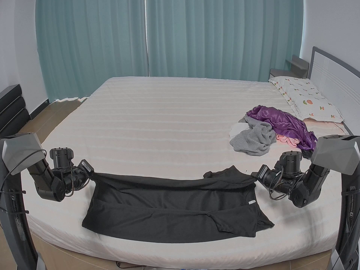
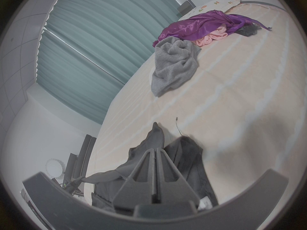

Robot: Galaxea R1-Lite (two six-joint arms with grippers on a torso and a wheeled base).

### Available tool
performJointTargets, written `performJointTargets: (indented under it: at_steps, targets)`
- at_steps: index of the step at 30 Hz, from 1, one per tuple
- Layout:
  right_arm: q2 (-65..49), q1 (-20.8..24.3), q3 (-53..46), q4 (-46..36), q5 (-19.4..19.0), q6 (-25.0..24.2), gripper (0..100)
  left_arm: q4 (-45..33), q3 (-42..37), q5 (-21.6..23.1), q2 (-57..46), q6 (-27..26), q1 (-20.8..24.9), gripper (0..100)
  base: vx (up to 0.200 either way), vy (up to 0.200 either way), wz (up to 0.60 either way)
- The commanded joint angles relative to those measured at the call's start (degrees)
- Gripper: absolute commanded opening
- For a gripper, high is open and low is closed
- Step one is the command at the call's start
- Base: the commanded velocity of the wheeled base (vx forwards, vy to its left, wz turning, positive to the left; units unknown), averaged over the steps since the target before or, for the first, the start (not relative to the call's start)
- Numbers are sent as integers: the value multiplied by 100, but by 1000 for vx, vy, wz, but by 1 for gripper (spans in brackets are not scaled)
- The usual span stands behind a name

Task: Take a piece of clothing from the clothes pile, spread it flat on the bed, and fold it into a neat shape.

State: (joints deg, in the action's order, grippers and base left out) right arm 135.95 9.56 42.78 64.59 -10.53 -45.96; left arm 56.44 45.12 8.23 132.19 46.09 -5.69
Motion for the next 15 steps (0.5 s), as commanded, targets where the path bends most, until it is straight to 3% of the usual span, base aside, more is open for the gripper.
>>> performJointTargets:
  at_steps: [1, 9, 15]
  targets:
    - [-25, -33, -621, 423, -72, 43, 0, 271, -539, 65, -229, -21, -107, 0, 0, 0, 0]
    - [-25, -59, -1087, 713, -142, 52, 0, 280, -899, 65, -203, -74, -231, 0, 0, 0, 0]
    - [63, -15, -1386, 933, -151, 96, 0, 288, -1295, 74, -264, -417, -204, 0, 0, 0, 0]
